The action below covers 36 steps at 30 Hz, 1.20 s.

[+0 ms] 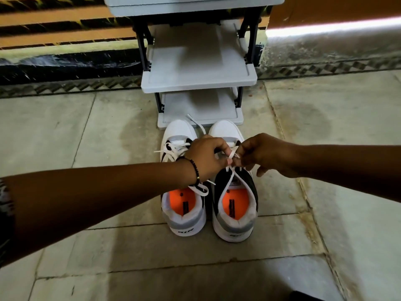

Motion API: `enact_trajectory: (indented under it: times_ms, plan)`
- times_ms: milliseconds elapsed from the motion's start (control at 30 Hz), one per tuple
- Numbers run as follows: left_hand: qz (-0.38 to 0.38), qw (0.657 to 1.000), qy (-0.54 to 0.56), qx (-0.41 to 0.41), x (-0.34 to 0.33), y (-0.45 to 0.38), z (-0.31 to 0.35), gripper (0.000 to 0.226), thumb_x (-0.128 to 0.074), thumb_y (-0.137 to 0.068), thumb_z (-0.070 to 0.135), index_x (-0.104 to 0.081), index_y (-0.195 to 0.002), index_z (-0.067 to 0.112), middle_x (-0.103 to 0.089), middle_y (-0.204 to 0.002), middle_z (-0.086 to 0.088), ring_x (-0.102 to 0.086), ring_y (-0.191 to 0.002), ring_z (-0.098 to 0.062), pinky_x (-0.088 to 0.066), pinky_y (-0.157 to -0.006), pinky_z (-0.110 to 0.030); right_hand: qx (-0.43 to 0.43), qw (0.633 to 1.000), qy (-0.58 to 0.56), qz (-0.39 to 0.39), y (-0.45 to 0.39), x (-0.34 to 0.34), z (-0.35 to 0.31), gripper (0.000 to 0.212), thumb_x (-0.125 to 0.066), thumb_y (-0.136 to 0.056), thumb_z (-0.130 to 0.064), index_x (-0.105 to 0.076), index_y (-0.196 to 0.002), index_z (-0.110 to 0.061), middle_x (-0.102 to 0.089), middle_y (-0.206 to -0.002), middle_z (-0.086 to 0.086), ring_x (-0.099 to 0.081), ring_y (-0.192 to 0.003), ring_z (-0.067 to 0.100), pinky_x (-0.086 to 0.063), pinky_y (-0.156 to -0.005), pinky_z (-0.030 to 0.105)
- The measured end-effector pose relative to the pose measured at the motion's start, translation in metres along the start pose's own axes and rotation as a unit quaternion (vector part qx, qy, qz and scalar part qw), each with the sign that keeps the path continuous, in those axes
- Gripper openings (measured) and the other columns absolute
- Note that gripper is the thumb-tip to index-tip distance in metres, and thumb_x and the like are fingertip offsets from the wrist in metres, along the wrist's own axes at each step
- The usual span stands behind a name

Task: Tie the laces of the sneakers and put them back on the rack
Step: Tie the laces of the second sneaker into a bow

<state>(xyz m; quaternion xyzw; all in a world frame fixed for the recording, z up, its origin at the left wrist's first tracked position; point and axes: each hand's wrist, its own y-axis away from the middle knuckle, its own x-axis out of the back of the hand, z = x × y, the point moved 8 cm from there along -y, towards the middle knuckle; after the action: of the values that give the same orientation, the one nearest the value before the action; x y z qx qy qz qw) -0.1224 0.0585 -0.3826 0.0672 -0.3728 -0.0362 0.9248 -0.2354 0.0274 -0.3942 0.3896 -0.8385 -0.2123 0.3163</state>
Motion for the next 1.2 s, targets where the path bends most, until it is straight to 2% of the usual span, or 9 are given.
enact_trajectory:
  times_ms: [167, 333, 467, 567, 700, 867, 967, 1033, 1200]
  plan:
    - [0.019, 0.994, 0.026, -0.109, 0.011, 0.005, 0.021, 0.015, -0.063, -0.075, 0.015, -0.061, -0.089, 0.020, -0.055, -0.112, -0.004, -0.051, -0.110, -0.020, -0.039, -0.099, -0.032, 0.037, 0.994, -0.100, 0.004, 0.003, 0.004, -0.007, 0.016, -0.061, -0.079, -0.001, -0.065, -0.095, -0.002, -0.066, -0.083, 0.010, -0.056, -0.069, 0.017, -0.042, -0.054, 0.025]
    - [0.005, 0.990, -0.068, -0.127, 0.013, 0.011, 0.029, 0.026, -0.055, -0.080, 0.021, -0.048, -0.105, 0.023, -0.062, -0.101, -0.001, -0.054, -0.097, -0.021, -0.046, -0.086, -0.041, 0.079, 0.992, -0.101, 0.014, 0.007, 0.009, -0.022, 0.013, -0.065, -0.081, -0.009, -0.066, -0.091, 0.000, -0.061, -0.070, 0.005, -0.052, -0.059, 0.014, -0.038, -0.052, 0.024]
    - [-0.010, 0.999, 0.020, -0.035, 0.015, 0.011, 0.022, 0.015, -0.045, -0.090, 0.014, -0.051, -0.104, 0.016, -0.068, -0.074, 0.004, -0.063, -0.076, -0.015, -0.048, -0.076, -0.032, 0.079, 0.995, -0.060, 0.029, 0.010, 0.013, -0.025, 0.019, -0.066, -0.081, -0.012, -0.065, -0.082, 0.007, -0.057, -0.058, 0.003, -0.047, -0.053, 0.012, -0.036, -0.049, 0.024]
    - [-0.130, 0.967, 0.192, 0.108, -0.006, 0.014, 0.008, 0.016, -0.042, -0.093, 0.014, -0.057, -0.096, 0.012, -0.068, -0.059, 0.008, -0.064, -0.061, -0.004, -0.044, -0.059, -0.025, 0.058, 0.997, -0.048, 0.034, 0.013, 0.014, -0.023, 0.026, -0.064, -0.083, -0.018, -0.065, -0.081, 0.007, -0.055, -0.057, 0.004, -0.044, -0.051, 0.012, -0.036, -0.050, 0.025]
    - [-0.258, 0.929, 0.242, 0.110, -0.025, 0.029, 0.018, 0.015, -0.044, -0.093, 0.017, -0.058, -0.090, 0.021, -0.071, -0.065, 0.010, -0.066, -0.062, 0.001, -0.044, -0.055, -0.018, 0.042, 0.994, -0.095, 0.020, 0.016, 0.010, -0.028, 0.031, -0.064, -0.082, -0.021, -0.066, -0.093, 0.008, -0.052, -0.060, 0.006, -0.042, -0.053, 0.015, -0.034, -0.050, 0.026]
    - [-0.193, 0.959, 0.169, 0.121, -0.012, 0.021, 0.011, 0.017, -0.050, -0.091, 0.024, -0.056, -0.093, 0.008, -0.072, -0.070, 0.002, -0.067, -0.056, -0.006, -0.046, -0.050, -0.018, 0.046, 0.992, -0.114, 0.007, 0.016, 0.011, -0.033, 0.029, -0.065, -0.080, -0.014, -0.064, -0.100, 0.007, -0.060, -0.073, 0.010, -0.047, -0.058, 0.014, -0.036, -0.053, 0.025]
    - [-0.140, 0.974, 0.123, 0.125, -0.006, 0.020, 0.006, 0.022, -0.054, -0.088, 0.031, -0.052, -0.076, 0.013, -0.073, -0.077, -0.012, -0.068, -0.063, -0.021, -0.048, -0.052, -0.025, 0.054, 0.992, -0.117, -0.009, 0.018, 0.011, -0.034, 0.011, -0.063, -0.081, -0.011, -0.067, -0.088, -0.003, -0.061, -0.075, 0.010, -0.048, -0.058, 0.016, -0.036, -0.053, 0.026]
    - [-0.120, 0.982, 0.088, 0.117, -0.002, 0.019, 0.005, 0.026, -0.053, -0.088, 0.034, -0.052, -0.068, 0.017, -0.073, -0.075, -0.008, -0.068, -0.071, -0.026, -0.050, -0.056, -0.028, 0.057, 0.991, -0.119, -0.018, 0.018, 0.011, -0.034, 0.006, -0.061, -0.083, -0.012, -0.066, -0.080, -0.009, -0.061, -0.072, 0.009, -0.049, -0.058, 0.016, -0.036, -0.053, 0.026]
    - [-0.077, 0.973, 0.157, 0.148, 0.002, 0.016, -0.006, 0.008, -0.050, -0.090, 0.020, -0.052, -0.084, 0.016, -0.067, -0.070, 0.004, -0.059, -0.056, -0.006, -0.046, -0.050, -0.023, 0.065, 0.990, -0.121, -0.019, 0.015, 0.015, -0.039, 0.009, -0.060, -0.084, -0.012, -0.065, -0.077, -0.012, -0.062, -0.067, 0.006, -0.051, -0.056, 0.016, -0.038, -0.051, 0.026]
